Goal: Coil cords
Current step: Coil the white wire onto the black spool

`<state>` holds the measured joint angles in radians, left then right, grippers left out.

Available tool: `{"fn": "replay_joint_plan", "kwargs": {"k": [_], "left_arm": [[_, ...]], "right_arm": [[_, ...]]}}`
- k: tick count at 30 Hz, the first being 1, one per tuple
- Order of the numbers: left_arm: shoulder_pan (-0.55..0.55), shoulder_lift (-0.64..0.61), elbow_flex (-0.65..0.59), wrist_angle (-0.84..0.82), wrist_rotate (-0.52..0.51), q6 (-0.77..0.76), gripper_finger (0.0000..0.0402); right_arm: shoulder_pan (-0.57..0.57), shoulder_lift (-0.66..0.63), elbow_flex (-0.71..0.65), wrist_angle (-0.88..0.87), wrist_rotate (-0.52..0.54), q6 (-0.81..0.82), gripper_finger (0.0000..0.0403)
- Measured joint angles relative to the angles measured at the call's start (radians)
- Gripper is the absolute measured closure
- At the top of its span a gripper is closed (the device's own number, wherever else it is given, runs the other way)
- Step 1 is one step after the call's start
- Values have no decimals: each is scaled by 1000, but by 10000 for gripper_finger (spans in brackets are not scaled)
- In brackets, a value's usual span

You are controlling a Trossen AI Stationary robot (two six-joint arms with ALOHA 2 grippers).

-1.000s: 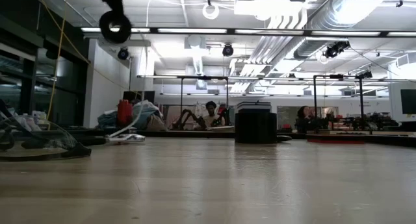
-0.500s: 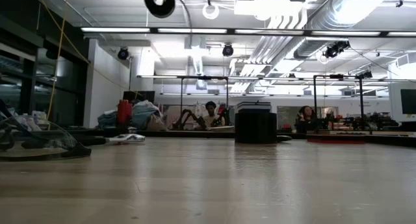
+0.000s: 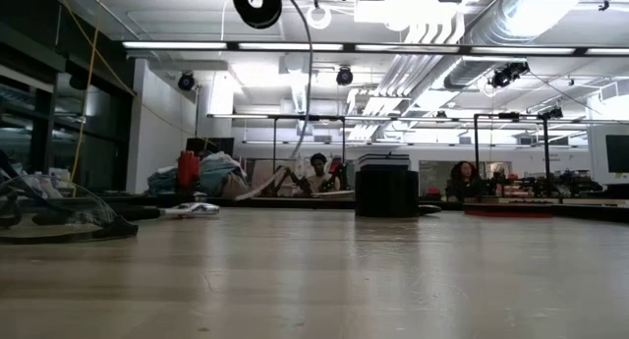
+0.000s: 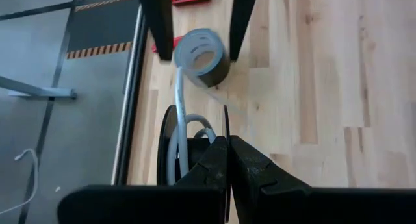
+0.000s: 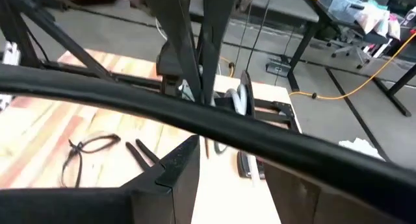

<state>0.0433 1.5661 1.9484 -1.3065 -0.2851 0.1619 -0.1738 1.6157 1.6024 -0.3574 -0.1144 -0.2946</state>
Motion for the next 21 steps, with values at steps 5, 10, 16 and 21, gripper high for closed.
{"fn": "replay_joint_plan", "kwargs": {"k": [5, 10, 16, 21], "left_arm": [[-1, 0, 0, 35, 39, -1, 401], [-1, 0, 0, 33, 40, -1, 402], [-1, 0, 0, 33, 40, -1, 402], [0, 0, 0, 33, 40, -1, 402]], "right_arm": [[0, 15, 0, 0, 6, -3, 245], [0, 32, 0, -5, 22, -2, 253], [1, 32, 0, 6, 64, -2, 268], [1, 32, 0, 3, 70, -2, 280]]}}
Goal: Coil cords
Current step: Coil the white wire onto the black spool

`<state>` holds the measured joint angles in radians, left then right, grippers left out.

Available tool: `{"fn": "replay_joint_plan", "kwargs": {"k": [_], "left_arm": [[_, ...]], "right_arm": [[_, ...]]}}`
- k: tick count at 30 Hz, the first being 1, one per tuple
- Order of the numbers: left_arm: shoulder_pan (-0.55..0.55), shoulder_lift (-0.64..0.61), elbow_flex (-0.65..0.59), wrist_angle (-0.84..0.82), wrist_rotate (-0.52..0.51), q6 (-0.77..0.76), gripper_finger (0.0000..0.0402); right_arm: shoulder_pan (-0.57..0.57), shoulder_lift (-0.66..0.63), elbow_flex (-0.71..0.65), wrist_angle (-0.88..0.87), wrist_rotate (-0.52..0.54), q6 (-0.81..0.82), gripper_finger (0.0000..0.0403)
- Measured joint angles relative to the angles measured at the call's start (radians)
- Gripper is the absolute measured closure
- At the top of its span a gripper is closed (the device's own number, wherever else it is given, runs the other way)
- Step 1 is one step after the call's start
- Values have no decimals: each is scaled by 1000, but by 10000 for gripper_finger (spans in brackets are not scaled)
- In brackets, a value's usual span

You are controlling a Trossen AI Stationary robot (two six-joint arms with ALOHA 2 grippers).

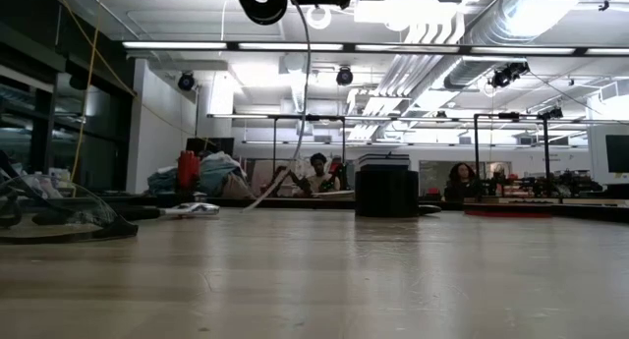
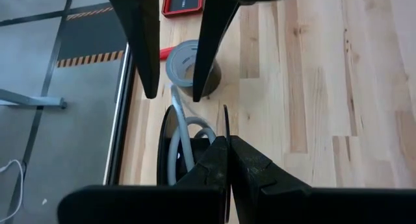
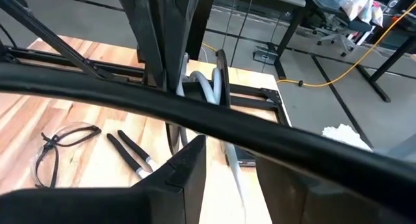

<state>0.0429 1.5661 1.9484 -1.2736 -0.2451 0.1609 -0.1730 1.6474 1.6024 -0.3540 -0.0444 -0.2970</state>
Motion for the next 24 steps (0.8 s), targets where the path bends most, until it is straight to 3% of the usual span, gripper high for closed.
{"fn": "replay_joint_plan", "kwargs": {"k": [16, 24], "left_arm": [[0, 0, 0, 1, 0, 18, 401], [0, 0, 0, 25, 0, 34, 402]], "right_arm": [[0, 5, 0, -1, 8, 7, 309], [2, 5, 0, -4, 8, 16, 360]]}}
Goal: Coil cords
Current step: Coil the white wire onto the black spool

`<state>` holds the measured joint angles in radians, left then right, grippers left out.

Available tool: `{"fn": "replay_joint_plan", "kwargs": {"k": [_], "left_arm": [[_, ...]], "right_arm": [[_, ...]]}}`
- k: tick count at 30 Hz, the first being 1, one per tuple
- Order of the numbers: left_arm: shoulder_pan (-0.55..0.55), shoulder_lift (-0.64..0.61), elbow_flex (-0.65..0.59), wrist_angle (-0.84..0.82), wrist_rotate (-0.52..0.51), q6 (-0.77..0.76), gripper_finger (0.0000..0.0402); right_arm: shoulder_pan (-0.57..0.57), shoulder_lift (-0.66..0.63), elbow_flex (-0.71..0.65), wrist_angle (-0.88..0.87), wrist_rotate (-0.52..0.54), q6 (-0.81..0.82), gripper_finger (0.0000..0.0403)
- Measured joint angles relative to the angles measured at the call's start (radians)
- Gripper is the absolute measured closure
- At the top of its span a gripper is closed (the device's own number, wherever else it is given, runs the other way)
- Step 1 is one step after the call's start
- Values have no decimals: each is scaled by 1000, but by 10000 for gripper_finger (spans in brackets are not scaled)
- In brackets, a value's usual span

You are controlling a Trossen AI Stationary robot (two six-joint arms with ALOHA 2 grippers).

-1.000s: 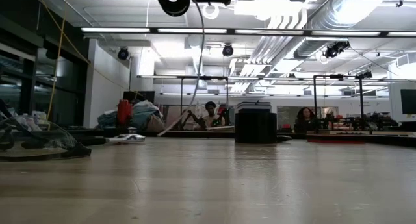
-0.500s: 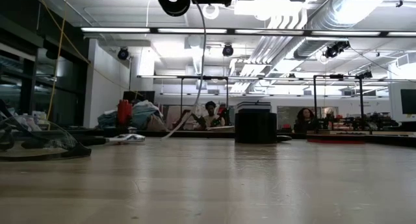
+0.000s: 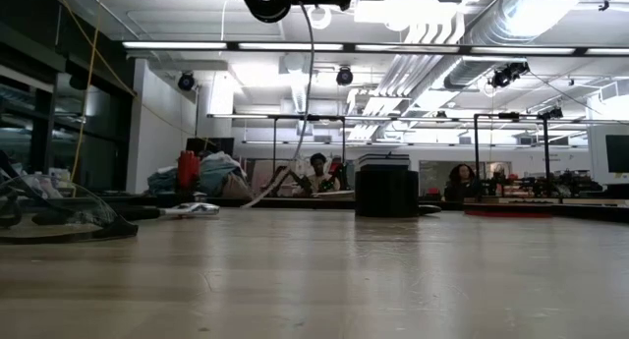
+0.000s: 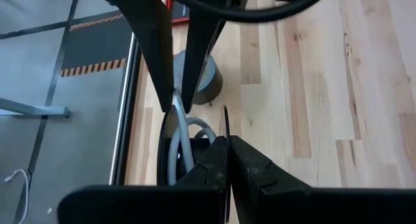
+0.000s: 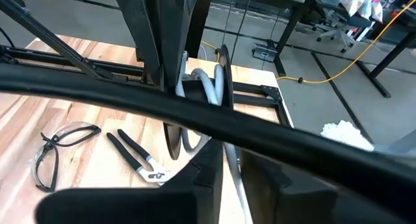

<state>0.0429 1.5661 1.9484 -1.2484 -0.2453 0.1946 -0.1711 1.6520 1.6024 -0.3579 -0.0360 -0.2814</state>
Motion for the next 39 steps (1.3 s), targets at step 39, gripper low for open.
{"fn": "replay_joint_plan", "kwargs": {"k": [39], "left_arm": [[31, -35, 0, -156, -93, -104, 402]], "right_arm": [[0, -89, 0, -103, 2, 82, 403]]}}
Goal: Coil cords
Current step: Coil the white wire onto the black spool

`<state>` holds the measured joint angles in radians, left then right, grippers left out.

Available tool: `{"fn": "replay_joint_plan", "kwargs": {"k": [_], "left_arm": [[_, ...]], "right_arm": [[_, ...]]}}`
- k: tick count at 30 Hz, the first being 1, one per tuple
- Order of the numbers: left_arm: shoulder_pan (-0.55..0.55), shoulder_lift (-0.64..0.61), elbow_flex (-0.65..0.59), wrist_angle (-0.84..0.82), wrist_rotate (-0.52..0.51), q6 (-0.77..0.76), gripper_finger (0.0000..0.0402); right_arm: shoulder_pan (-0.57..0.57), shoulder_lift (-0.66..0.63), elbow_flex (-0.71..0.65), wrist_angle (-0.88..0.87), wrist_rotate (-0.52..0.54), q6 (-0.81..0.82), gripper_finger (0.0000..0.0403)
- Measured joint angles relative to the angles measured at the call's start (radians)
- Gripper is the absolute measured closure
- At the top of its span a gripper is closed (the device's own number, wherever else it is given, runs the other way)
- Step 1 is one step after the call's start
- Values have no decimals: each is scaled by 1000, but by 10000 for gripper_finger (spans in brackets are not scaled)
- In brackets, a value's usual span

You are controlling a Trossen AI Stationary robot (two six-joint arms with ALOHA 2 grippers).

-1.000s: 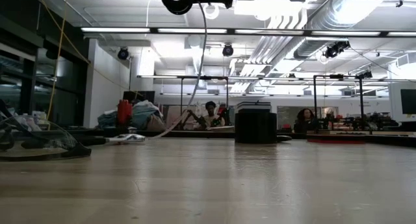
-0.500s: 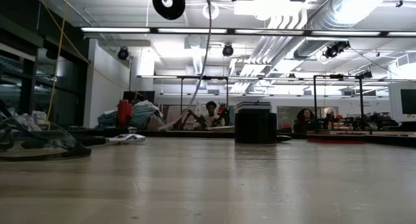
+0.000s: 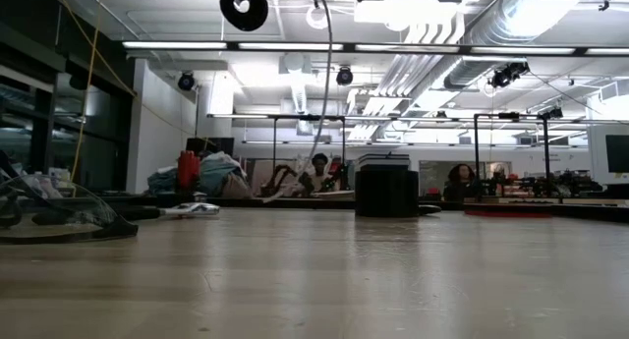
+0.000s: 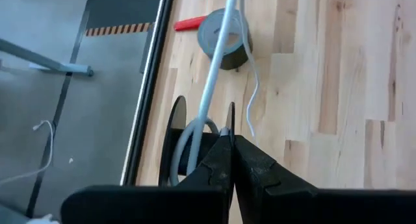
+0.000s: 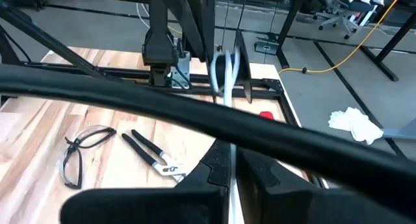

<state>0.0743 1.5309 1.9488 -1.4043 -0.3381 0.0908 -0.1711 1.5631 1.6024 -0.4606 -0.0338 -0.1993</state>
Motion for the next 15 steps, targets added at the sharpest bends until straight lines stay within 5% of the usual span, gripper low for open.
{"fn": "replay_joint_plan", "kwargs": {"k": [15], "left_arm": [[52, -92, -2, 376, 227, -172, 402]], "right_arm": [[0, -5, 1, 41, -1, 8, 403]]}}
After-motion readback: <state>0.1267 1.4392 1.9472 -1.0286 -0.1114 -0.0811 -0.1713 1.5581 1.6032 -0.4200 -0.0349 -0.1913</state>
